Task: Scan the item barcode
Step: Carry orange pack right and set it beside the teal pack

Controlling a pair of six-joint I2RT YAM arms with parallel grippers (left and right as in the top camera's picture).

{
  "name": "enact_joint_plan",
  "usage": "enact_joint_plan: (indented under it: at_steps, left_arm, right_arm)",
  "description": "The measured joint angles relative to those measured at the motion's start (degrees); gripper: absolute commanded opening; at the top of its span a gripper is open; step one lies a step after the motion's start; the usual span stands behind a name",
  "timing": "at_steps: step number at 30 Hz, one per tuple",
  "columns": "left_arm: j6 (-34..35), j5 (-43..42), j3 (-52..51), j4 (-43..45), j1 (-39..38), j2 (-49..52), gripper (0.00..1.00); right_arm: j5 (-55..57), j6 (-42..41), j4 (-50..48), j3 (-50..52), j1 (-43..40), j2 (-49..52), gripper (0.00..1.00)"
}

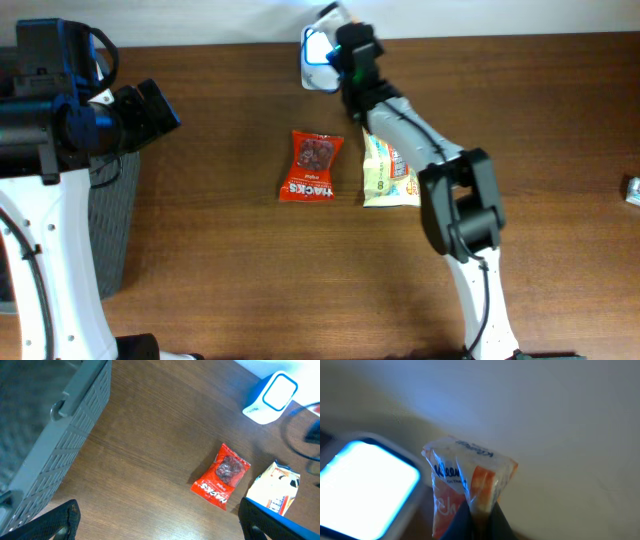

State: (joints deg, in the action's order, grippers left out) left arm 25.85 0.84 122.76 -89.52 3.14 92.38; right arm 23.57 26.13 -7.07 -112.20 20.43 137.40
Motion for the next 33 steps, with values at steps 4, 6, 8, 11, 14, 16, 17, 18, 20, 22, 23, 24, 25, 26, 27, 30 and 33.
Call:
enact_joint_plan:
  at_steps: [4, 6, 8, 11, 14, 16, 17, 18, 20, 22, 23, 24, 25, 26, 27, 30, 33]
  left_arm:
    - [0.0, 0.0, 0.0, 0.02, 0.0, 0.0, 0.99]
    - [0.0, 0.02, 0.0, 0.0, 0.0, -0.02, 0.99]
    - [0.0, 0.0, 0.0, -0.07, 0.0, 0.0, 0.99]
    - [0.0, 0.02, 0.0, 0.11, 0.0, 0.0, 0.99]
    - [0.0, 0.02, 0.0, 0.02, 0.0, 0.0, 0.99]
    - [0.0, 0.0, 0.0, 0.0, 0.0, -0.02, 0.99]
    - [0.0, 0.0, 0.0, 0.0, 0.0, 0.0, 0.99]
    - [0.0, 0.0, 0.0, 0.0, 0.0, 0.0, 0.99]
    - [0.0, 0.0, 0.0, 0.02, 0.0, 0.0, 0.99]
    - [0.0, 0.0, 0.0, 0.0, 0.0, 0.0, 0.99]
    - [0.0, 0.02, 0.0, 0.02, 0.0, -0.02, 0.99]
    - [0.0, 0.0, 0.0, 0.0, 0.0, 0.0, 0.99]
    - [0.0, 0.0, 0.0, 0.02, 0.0, -0.02, 0.99]
    - [0.0, 0.02, 0.0, 0.02, 0.0, 0.0, 0.99]
    - [0.0, 0.0, 0.0, 0.0, 0.0, -0.02, 0.99]
    - [0.0, 0.0, 0.0, 0.0, 0.0, -0.02, 0.99]
    - [0.0, 0.0, 0.0, 0.02, 0.0, 0.0, 0.99]
  right_arm:
    - [1.86, -14.82, 13.42, 0.07, -6.78, -6.54, 0.04]
    - [1.49, -23.3, 21.57, -0.17, -13.33, -10.99, 0.04]
    - [0.7, -28.17, 28.17, -0.66, -18.36, -13.09, 0.04]
    - [-0.42, -37.81, 41.88, -1.05, -30.25, -14.62, 0.04]
    - [-1.86, -42.99, 49.57, -0.79, -40.57, -13.31, 0.04]
    - [-3.19, -44.92, 51.69, -0.57, -46.18, -12.37, 0.04]
    - [-4.2, -45.81, 52.65, -0.31, -49.72, -11.82, 0.04]
    - [-5.18, -46.14, 52.78, -0.13, -51.71, -11.52, 0.04]
    - [-7.21, -46.97, 52.04, 0.55, -55.41, -10.91, 0.04]
    - [-9.66, -47.17, 50.4, 1.42, -58.18, -10.27, 0.04]
    - [-11.06, -47.23, 49.88, 1.77, -59.56, -9.73, 0.11]
    - [-12.28, -47.34, 49.48, 1.92, -60.67, -9.09, 0.21]
    - [-13.27, -47.43, 49.03, 1.99, -61.64, -8.46, 0.67]
    - [-14.12, -47.78, 48.81, 2.16, -62.55, -7.78, 0.82]
    - [-14.69, -47.95, 48.83, 2.45, -63.08, -7.54, 0.91]
    - [-15.89, -48.02, 49.2, 2.71, -63.98, -7.41, 0.99]
    - [-16.65, -48.0, 50.73, 2.71, -64.17, -7.43, 0.99]
